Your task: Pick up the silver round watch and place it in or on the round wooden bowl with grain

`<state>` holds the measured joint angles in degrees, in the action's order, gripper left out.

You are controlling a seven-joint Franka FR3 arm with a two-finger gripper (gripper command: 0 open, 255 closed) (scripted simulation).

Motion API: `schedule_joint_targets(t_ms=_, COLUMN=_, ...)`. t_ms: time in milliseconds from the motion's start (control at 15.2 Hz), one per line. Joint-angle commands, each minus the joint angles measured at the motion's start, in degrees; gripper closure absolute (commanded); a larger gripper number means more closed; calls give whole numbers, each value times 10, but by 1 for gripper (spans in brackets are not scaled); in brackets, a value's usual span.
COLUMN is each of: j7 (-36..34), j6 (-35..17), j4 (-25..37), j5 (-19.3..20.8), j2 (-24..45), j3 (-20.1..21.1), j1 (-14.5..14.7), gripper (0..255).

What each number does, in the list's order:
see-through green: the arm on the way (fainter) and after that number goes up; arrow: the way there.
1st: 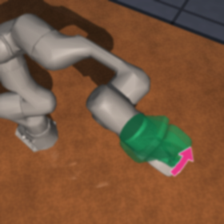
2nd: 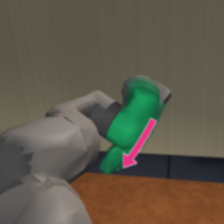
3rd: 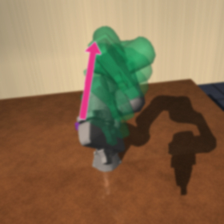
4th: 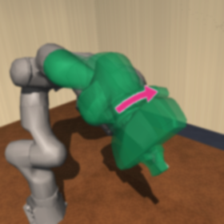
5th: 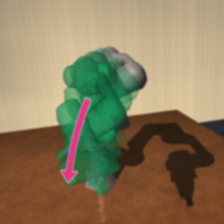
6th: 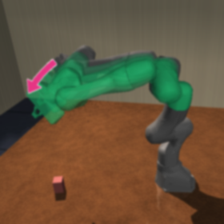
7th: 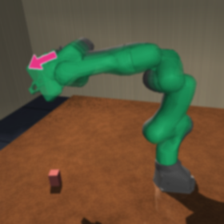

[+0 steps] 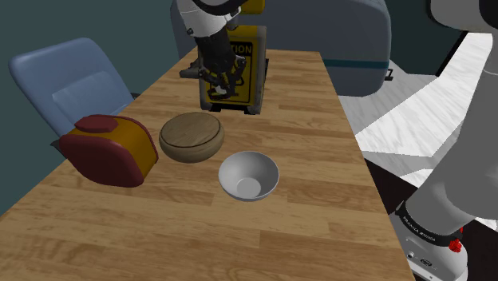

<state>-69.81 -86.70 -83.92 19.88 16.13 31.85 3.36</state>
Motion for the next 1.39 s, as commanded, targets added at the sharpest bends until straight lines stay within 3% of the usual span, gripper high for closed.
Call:
schedule_joint_targets(t_ms=0, j7=-22, j6=28, j4=64, j5=21, j2=47, j3=4, j1=30, gripper=255)
schedule_joint_targets(t_ms=198, j7=-41, j6=85, j4=195, j5=57, j2=134, j3=1, j1=90, gripper=255)
schedule_joint_targets(t_ms=396, j7=-39, j6=157, j4=370, j5=97, j2=236, j3=-16, j1=168, gripper=255)
schedule_joint_targets(t_ms=1320, j7=-76, j6=24, j4=185, j5=77, j2=196, j3=-6, j1=114, gripper=255)
